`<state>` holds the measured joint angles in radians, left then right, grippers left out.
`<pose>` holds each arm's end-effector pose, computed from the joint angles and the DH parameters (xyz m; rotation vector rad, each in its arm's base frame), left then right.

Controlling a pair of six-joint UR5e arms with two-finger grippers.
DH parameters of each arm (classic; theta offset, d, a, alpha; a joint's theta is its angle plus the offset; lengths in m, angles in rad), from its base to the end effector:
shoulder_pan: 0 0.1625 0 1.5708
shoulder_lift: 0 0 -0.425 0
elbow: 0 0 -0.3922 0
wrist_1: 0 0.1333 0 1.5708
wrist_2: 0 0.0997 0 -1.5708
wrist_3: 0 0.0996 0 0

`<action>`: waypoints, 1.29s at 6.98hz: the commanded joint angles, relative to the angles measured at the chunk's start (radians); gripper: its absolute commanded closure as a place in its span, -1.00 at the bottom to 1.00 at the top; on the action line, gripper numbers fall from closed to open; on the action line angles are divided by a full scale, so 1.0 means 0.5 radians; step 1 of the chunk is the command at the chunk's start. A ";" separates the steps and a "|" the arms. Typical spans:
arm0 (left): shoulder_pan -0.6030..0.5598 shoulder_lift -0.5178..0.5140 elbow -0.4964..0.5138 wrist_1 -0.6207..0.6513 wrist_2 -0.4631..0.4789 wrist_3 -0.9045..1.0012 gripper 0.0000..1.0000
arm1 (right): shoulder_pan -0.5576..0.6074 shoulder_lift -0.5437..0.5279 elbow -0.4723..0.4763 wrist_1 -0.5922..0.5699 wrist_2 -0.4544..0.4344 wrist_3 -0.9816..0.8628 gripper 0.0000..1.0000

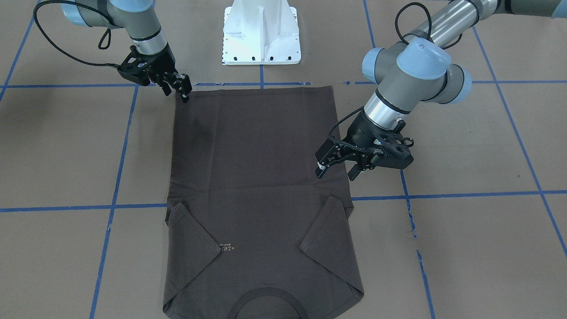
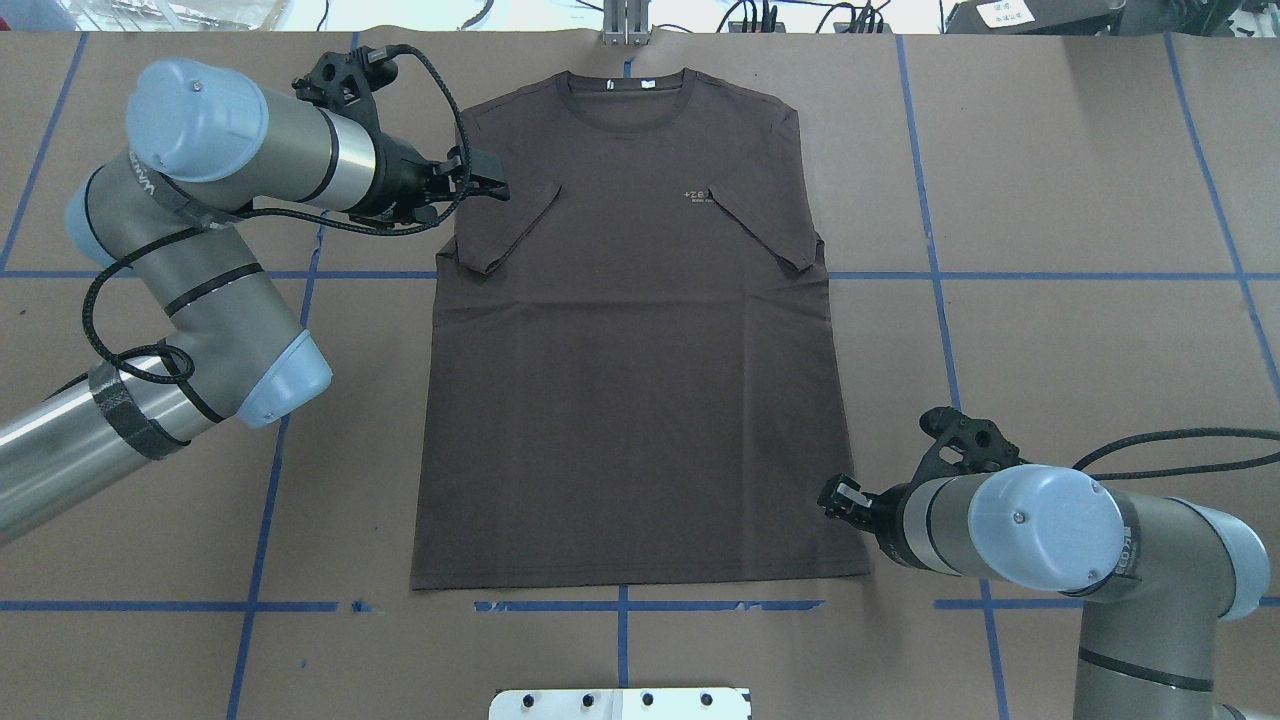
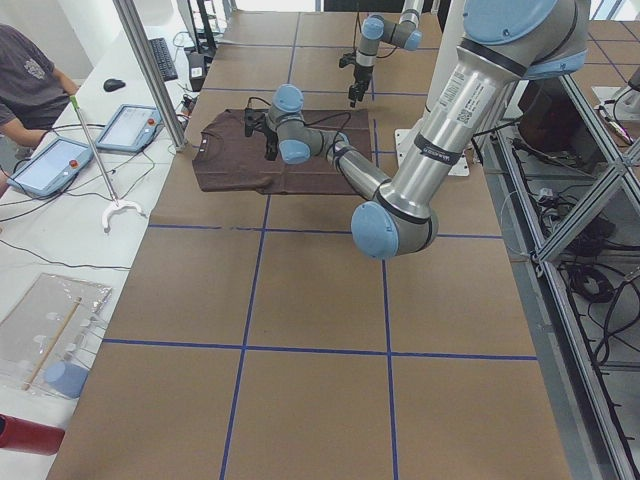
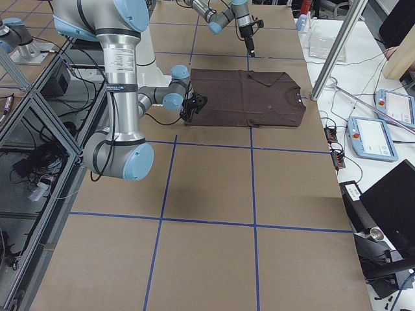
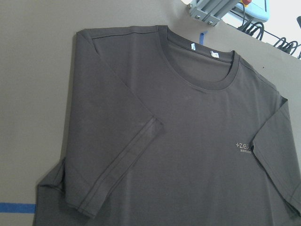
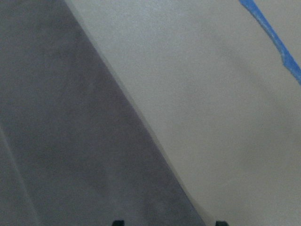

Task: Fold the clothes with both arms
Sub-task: 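Move the right gripper to the hem corner nearest the robot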

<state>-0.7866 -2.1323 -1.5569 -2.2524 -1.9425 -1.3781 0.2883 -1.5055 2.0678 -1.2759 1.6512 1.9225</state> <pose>0.4129 -0.5514 0.2552 0.2860 1.2255 -0.2855 -0.4436 -0.2623 0.3671 -0.1040 -0.8663 0.5652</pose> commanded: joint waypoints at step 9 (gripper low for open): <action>0.012 0.009 -0.009 -0.002 0.047 -0.051 -0.95 | -0.184 -0.017 -0.040 -0.062 0.002 0.002 0.57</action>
<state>-0.7823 -2.1292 -1.5616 -2.2522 -1.9273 -1.3935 0.2001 -1.5135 2.0480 -1.3051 1.6523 1.9236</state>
